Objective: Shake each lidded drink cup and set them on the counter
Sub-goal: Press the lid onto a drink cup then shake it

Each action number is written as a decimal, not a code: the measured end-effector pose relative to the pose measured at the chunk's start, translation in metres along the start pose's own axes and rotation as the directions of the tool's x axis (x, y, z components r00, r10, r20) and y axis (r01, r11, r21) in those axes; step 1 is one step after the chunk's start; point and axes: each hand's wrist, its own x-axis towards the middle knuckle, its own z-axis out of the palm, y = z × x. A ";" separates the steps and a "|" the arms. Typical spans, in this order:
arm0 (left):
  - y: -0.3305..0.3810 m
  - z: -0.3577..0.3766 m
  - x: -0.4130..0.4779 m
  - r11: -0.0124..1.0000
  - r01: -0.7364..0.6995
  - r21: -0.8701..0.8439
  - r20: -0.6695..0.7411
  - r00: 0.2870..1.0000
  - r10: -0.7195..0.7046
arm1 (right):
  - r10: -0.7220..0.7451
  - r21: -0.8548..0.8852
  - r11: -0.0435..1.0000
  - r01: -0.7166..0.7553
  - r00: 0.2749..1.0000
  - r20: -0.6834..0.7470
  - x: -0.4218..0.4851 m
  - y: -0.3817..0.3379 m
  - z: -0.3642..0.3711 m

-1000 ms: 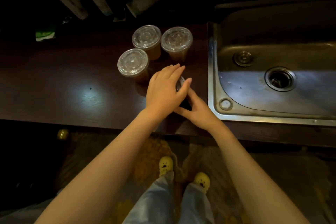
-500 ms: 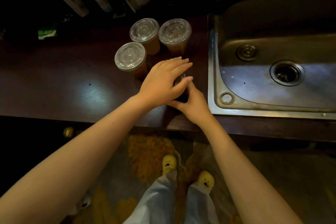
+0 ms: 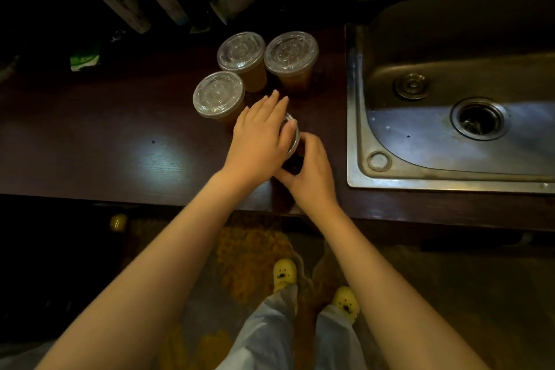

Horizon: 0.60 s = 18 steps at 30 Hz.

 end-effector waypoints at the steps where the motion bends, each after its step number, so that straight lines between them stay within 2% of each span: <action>1: 0.001 0.002 -0.002 0.999 0.035 -0.015 -0.023 0.999 -0.035 | -0.011 -0.020 1.000 0.011 1.000 0.000 0.000 0.000 0.002; 4: -0.003 0.001 -0.001 0.996 -0.033 -0.079 -0.065 0.998 0.028 | 0.008 0.035 0.999 -0.014 0.988 0.157 0.010 0.002 -0.009; 7: -0.013 -0.006 0.004 0.969 -0.193 -0.153 -0.040 0.981 0.189 | -0.004 0.133 0.990 -0.051 0.923 0.386 0.026 0.002 -0.025; 9: -0.018 -0.010 0.008 0.947 -0.254 -0.196 -0.017 0.967 0.256 | -0.010 0.142 0.988 -0.062 0.889 0.458 0.034 0.001 -0.026; 12: -0.017 -0.011 0.013 0.951 -0.202 -0.234 -0.026 0.979 0.202 | -0.005 0.166 0.984 -0.058 0.934 0.358 0.034 0.000 -0.018; 14: -0.009 -0.008 0.015 0.972 -0.070 -0.223 -0.059 0.997 0.058 | -0.028 0.107 0.994 0.009 0.985 0.171 0.027 0.000 -0.003; 16: -0.001 -0.005 0.016 0.987 0.032 -0.156 -0.075 0.996 -0.044 | -0.075 0.013 0.997 0.075 0.997 0.003 0.020 0.002 0.011; 18: 0.002 0.001 0.016 0.994 0.062 -0.085 -0.101 0.992 -0.071 | -0.113 -0.044 0.993 0.112 0.993 -0.029 0.017 0.005 0.015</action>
